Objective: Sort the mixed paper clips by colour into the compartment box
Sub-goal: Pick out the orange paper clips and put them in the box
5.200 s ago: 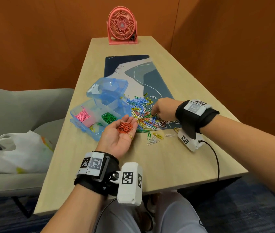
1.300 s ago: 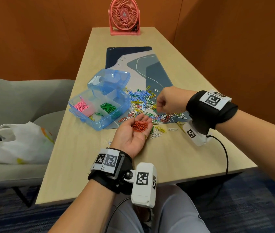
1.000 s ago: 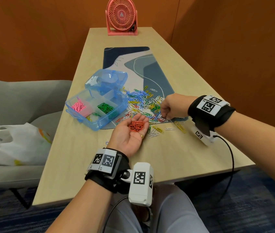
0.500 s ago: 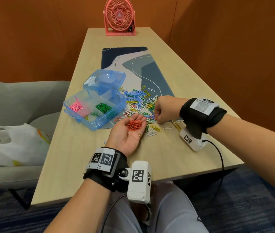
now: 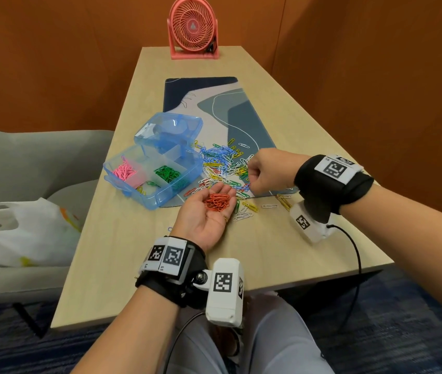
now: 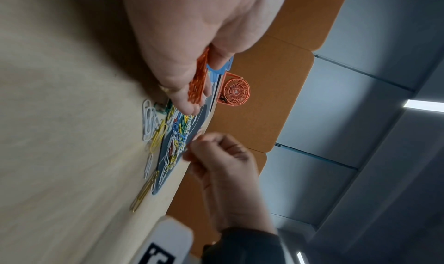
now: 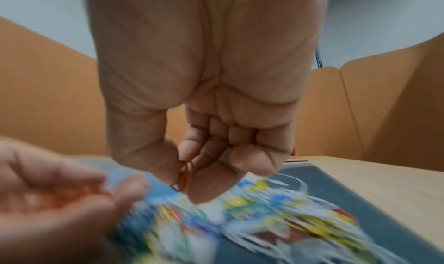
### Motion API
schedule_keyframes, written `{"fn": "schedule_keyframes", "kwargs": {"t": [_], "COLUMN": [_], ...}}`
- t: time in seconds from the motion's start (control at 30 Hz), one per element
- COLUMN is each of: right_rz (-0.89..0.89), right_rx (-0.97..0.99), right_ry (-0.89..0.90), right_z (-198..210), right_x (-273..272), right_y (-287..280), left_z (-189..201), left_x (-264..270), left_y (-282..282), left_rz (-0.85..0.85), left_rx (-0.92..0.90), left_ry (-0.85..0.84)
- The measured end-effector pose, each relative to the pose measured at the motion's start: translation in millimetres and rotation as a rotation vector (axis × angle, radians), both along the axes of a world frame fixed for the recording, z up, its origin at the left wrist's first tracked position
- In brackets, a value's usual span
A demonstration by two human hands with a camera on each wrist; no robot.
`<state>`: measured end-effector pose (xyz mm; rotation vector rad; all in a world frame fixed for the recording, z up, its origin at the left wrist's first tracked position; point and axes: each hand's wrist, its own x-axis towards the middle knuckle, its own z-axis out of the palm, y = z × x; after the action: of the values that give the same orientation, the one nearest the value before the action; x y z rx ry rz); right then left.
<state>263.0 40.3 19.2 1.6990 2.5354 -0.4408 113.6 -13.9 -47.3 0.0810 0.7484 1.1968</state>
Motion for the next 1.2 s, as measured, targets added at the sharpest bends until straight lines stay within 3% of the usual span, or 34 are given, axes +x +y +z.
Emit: {"fn": "schedule_keyframes", "kwargs": {"t": [0.2, 0.43, 0.67, 1.2], "right_rz": [0.111, 0.041, 0.003, -0.080], "right_rx": [-0.053, 0.045, 0.035, -0.033], "right_ry": [0.187, -0.080, -0.203, -0.066], "right_z": [14, -1, -10, -22], "right_x": [-28, -15, -1, -16], "right_y": [-4, 14, 17, 22], "left_z": [0, 0, 1, 15], "left_x": [1, -2, -1, -22], "left_y": [1, 1, 0, -2], "left_rz": [0.045, 0.027, 0.033, 0.115], "left_rx": [-0.017, -0.025, -0.010, -0.013], "left_ry": [-0.094, -0.029, -0.017, -0.066]}}
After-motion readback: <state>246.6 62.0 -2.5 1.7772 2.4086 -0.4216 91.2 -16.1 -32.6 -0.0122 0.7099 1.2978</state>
